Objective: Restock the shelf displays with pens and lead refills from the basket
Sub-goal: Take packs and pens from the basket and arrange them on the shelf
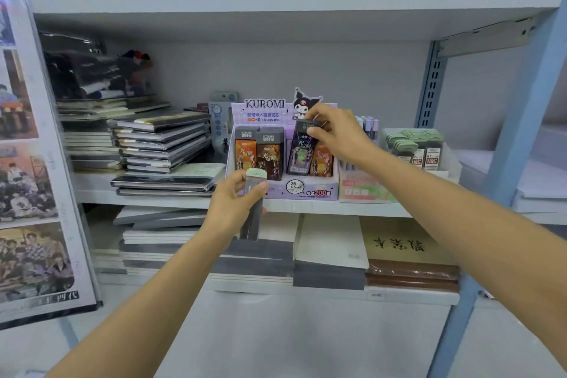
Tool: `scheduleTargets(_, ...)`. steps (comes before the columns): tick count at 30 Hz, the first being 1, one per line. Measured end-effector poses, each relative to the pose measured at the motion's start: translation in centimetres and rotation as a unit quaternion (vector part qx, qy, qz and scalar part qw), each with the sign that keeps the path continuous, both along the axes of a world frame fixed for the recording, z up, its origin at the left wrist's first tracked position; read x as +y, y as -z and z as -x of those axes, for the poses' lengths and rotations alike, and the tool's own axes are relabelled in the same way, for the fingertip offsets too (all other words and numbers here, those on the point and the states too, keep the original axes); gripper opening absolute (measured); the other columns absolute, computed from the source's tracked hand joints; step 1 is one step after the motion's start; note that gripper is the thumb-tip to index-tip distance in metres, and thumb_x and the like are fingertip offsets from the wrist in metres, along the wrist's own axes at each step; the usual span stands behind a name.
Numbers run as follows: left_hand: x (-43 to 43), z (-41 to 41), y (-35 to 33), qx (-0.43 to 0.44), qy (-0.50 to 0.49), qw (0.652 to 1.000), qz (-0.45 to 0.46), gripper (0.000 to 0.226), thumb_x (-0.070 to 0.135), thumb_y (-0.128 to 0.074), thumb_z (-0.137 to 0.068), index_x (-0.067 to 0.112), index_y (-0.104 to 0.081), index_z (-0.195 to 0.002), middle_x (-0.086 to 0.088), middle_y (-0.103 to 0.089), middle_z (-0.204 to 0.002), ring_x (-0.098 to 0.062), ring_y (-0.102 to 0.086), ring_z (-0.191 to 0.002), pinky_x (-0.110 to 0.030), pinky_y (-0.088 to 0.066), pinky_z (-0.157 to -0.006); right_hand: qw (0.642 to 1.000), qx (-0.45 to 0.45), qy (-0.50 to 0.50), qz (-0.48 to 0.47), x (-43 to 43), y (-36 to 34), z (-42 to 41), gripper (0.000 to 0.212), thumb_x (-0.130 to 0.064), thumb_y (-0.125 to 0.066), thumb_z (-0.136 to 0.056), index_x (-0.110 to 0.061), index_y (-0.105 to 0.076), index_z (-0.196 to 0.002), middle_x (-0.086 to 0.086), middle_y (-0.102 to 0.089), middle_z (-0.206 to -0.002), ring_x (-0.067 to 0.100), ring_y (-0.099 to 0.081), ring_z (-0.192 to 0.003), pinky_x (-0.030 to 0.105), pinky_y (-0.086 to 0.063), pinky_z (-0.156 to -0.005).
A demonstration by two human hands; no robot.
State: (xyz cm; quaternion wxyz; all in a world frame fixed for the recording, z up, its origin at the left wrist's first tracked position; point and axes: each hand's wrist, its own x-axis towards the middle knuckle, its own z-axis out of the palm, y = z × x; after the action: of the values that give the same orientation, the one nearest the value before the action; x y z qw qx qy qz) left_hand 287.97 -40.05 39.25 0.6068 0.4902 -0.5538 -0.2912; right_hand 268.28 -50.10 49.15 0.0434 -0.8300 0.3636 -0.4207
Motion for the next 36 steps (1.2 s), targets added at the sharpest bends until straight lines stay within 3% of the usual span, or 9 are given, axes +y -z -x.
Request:
scheduleTargets(3,-0.2,0.1,0.0,-0.002,-0.003,1.000,0.002,0.019,0.023,-0.066,-0.090,0.016,-0.066,-0.108,0.002,-0.072,-0.105,-0.022,-0.072,-0.080,-0.042,-0.061,-0.070,0.999,-0.043,0.012,0.016,-0.1,-0.9,0.8,0.015,-0.012,-0.060,-0.092,-0.016,-0.061,-0.106,0.001,-0.064,-0.093,0.018,-0.062,-0.080,0.041,-0.054,-0.082)
scheduleTargets(9,-0.5,0.5,0.0,0.003,-0.014,1.000,0.010,0.018,0.021,-0.066,-0.090,0.013,-0.066,-0.106,0.000,-0.072,-0.101,-0.026,-0.071,-0.079,-0.044,-0.061,-0.072,0.998,0.033,0.046,0.002,0.3,-0.5,2.3,0.015,-0.013,-0.060,-0.093,-0.014,-0.060,-0.109,0.003,-0.063,-0.097,0.023,-0.059,-0.083,0.041,-0.051,-0.086)
scheduleTargets(14,-0.3,0.6,0.0,0.005,-0.013,1.000,0.007,0.014,0.020,-0.066,-0.091,0.015,-0.066,-0.103,-0.002,-0.073,-0.099,-0.021,-0.071,-0.072,-0.030,-0.059,-0.061,0.996,0.080,0.045,-0.016,0.5,-1.4,2.9,0.018,-0.013,-0.063,-0.092,-0.010,-0.060,-0.109,0.010,-0.068,-0.103,0.027,-0.065,-0.086,0.046,-0.051,-0.087)
scheduleTargets(16,-0.2,0.6,-0.1,0.002,-0.011,1.000,0.001,0.015,0.021,-0.066,-0.091,0.014,-0.066,-0.104,-0.001,-0.072,-0.100,-0.023,-0.071,-0.072,-0.032,-0.060,-0.063,0.995,0.093,0.039,-0.012,0.6,-1.5,3.0,0.017,-0.012,-0.062,-0.092,-0.009,-0.059,-0.108,0.012,-0.070,-0.102,0.029,-0.065,-0.087,0.047,-0.051,-0.087)
scheduleTargets(22,0.2,0.7,-0.5,-0.005,-0.007,1.000,-0.011,0.017,0.021,-0.065,-0.091,0.012,-0.064,-0.106,-0.002,-0.072,-0.103,-0.028,-0.071,-0.072,-0.032,-0.060,-0.064,0.986,0.153,0.041,-0.051,0.2,-2.6,3.1,0.015,-0.013,-0.062,-0.092,-0.011,-0.057,-0.106,0.010,-0.068,-0.110,0.024,-0.062,-0.092,0.038,-0.050,-0.088)
scheduleTargets(25,0.3,0.7,-0.5,-0.003,0.002,1.000,-0.012,0.018,0.021,-0.065,-0.091,0.010,-0.064,-0.105,-0.002,-0.072,-0.102,-0.025,-0.072,-0.070,-0.032,-0.060,-0.063,0.986,0.139,0.032,-0.081,0.1,-2.6,3.8,0.017,-0.014,-0.062,-0.092,-0.013,-0.057,-0.108,0.009,-0.067,-0.114,0.023,-0.063,-0.097,0.038,-0.050,-0.092)
scheduleTargets(29,0.3,0.8,-0.5,-0.001,-0.005,1.000,-0.011,0.018,0.021,-0.066,-0.091,0.010,-0.064,-0.105,-0.001,-0.072,-0.100,-0.030,-0.072,-0.076,-0.043,-0.061,-0.073,0.993,0.105,0.038,-0.030,0.1,-0.8,2.2,0.017,-0.017,-0.064,-0.091,-0.022,-0.055,-0.105,0.003,-0.069,-0.112,0.024,-0.064,-0.097,0.043,-0.051,-0.090)
scheduleTargets(33,0.7,0.8,-0.7,-0.005,0.001,1.000,-0.015,0.016,0.022,-0.066,-0.090,0.013,-0.065,-0.104,0.002,-0.073,-0.098,-0.028,-0.072,-0.076,-0.040,-0.061,-0.072,0.984,0.120,0.121,0.058,-0.9,0.0,2.0,0.016,-0.020,-0.070,-0.086,-0.018,-0.064,-0.101,0.002,-0.058,-0.109,0.024,-0.053,-0.106,0.034,-0.039,-0.092)
scheduleTargets(36,0.9,0.9,-0.9,-0.013,-0.004,1.000,-0.018,0.014,0.023,-0.067,-0.090,0.014,-0.066,-0.101,0.002,-0.073,-0.096,-0.029,-0.072,-0.076,-0.038,-0.061,-0.072,0.978,0.144,0.137,0.056,-0.5,-0.3,2.5,0.020,-0.028,-0.071,-0.086,-0.020,-0.068,-0.104,0.002,-0.053,-0.111,0.022,-0.048,-0.109,0.033,-0.033,-0.093)
